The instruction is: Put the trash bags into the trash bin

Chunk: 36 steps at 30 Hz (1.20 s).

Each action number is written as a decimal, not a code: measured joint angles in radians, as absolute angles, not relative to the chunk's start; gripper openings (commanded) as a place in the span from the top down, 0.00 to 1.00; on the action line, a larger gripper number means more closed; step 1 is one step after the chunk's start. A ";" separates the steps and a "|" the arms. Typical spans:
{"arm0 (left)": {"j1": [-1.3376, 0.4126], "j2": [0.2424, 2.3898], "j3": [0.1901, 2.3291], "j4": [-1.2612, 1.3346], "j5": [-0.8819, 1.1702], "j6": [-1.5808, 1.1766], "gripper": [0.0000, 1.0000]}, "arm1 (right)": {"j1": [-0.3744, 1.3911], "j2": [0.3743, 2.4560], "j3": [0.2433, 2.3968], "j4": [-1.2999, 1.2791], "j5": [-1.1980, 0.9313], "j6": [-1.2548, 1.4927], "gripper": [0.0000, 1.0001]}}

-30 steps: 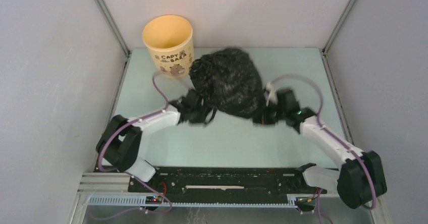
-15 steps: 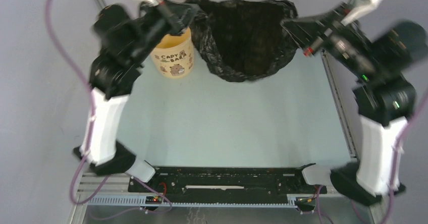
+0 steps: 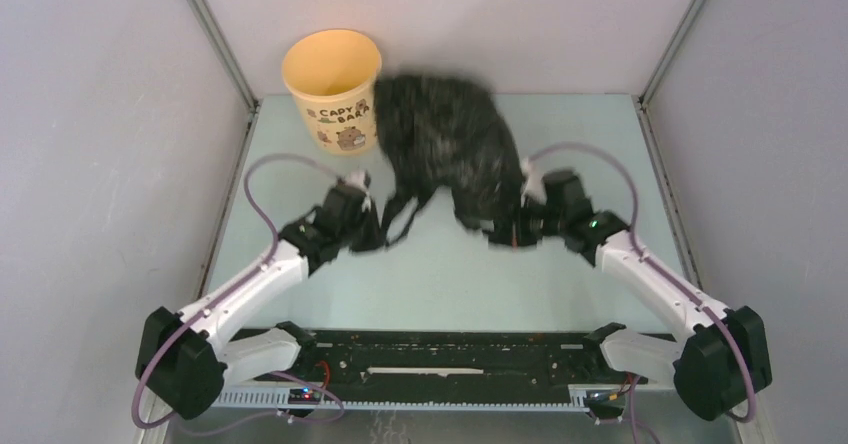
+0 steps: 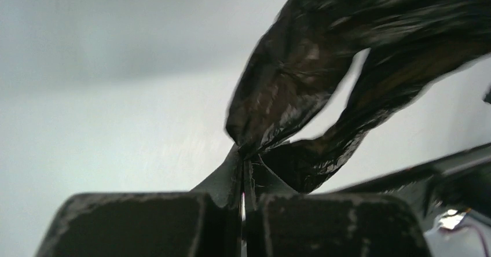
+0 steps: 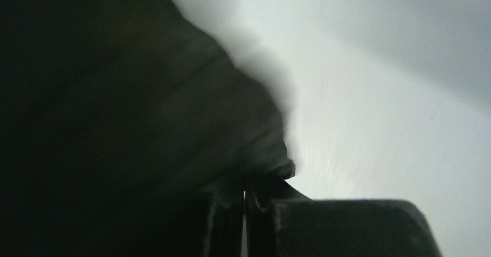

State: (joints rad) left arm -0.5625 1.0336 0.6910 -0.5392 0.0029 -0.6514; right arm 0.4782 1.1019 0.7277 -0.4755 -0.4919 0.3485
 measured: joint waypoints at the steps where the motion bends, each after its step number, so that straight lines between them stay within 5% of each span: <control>1: -0.569 0.973 0.659 -0.589 0.004 -0.666 1.00 | 0.495 1.074 0.714 -0.532 -0.501 0.355 1.00; 5: -0.551 0.872 0.802 -0.611 0.008 -0.681 1.00 | 0.419 1.040 0.939 -0.588 -0.526 0.368 1.00; 13: -0.528 1.423 2.084 -0.654 0.102 -0.623 1.00 | 0.411 1.330 2.088 -0.702 -0.501 0.332 1.00; 15: -0.539 1.442 2.211 -0.569 0.119 -0.616 1.00 | 0.439 1.283 2.150 -0.685 -0.500 0.305 1.00; 18: -0.559 1.277 2.015 -0.435 0.123 -0.580 1.00 | 0.458 1.095 1.921 -0.619 -0.480 0.254 1.00; 22: -0.522 1.030 1.494 -0.330 0.063 -0.577 1.00 | 0.375 0.911 1.472 -0.569 -0.446 0.241 1.00; 30: -0.467 1.229 0.670 -0.531 0.085 -0.674 1.00 | 0.255 1.192 0.818 -0.676 -0.550 0.356 1.00; 33: -0.471 1.085 0.745 -0.656 0.075 -0.673 1.00 | 0.253 1.113 0.970 -0.736 -0.587 0.386 1.00; 36: -0.449 1.133 1.168 -0.701 0.076 -0.650 1.00 | 0.235 1.159 1.345 -0.735 -0.614 0.401 1.00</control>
State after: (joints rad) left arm -0.4488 1.1328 1.1675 -0.7006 0.0761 -0.6502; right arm 0.2352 1.1595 1.3453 -0.7345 -0.6136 0.4007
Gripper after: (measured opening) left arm 0.005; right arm 0.006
